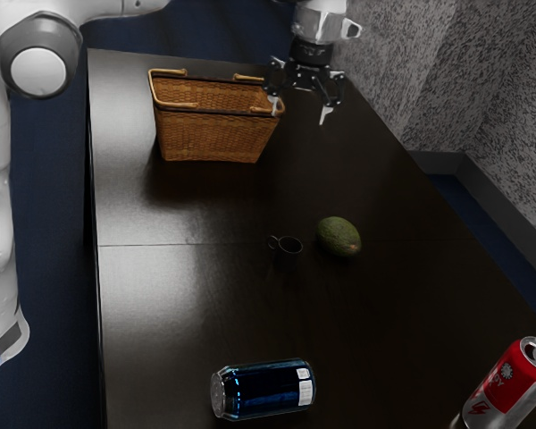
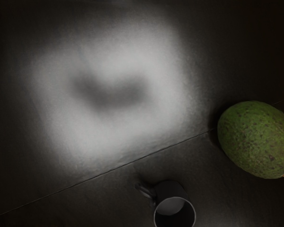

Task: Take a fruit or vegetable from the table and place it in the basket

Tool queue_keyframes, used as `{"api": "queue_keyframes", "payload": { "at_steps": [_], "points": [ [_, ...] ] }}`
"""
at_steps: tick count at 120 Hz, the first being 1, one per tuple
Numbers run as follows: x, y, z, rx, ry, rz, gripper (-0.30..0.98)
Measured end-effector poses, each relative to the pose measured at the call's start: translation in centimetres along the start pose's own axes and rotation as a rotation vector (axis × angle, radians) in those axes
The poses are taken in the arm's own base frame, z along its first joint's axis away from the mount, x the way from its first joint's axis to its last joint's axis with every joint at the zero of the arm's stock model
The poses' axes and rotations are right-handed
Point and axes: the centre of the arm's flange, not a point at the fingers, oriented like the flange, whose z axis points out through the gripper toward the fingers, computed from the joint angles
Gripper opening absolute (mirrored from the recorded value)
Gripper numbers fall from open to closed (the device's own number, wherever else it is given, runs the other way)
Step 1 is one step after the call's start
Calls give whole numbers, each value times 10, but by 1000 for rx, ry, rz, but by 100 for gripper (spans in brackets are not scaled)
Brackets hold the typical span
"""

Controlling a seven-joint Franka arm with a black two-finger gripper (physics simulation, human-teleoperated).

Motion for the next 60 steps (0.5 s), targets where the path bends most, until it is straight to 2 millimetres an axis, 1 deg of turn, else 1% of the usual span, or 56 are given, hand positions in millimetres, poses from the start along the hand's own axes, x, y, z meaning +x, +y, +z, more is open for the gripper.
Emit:
{"api": "queue_keyframes", "payload": {
  "at_steps": [8,15,20,25,28,32,37,45,50,54,60],
  "points": [
    [19,-13,-1,6,-2,-188,69],
    [30,-19,1,16,-1,-326,69],
    [31,-18,4,25,-2,-401,69],
    [25,-16,3,25,1,-460,69],
    [22,-12,4,28,2,-491,69],
    [26,0,12,33,1,-532,69],
    [42,14,29,48,-4,-597,69],
    [74,22,54,54,-7,-711,69],
    [87,29,70,50,-6,-761,69],
    [92,37,82,45,-7,-787,69],
    [92,49,84,13,-4,-815,69]
  ]
}}
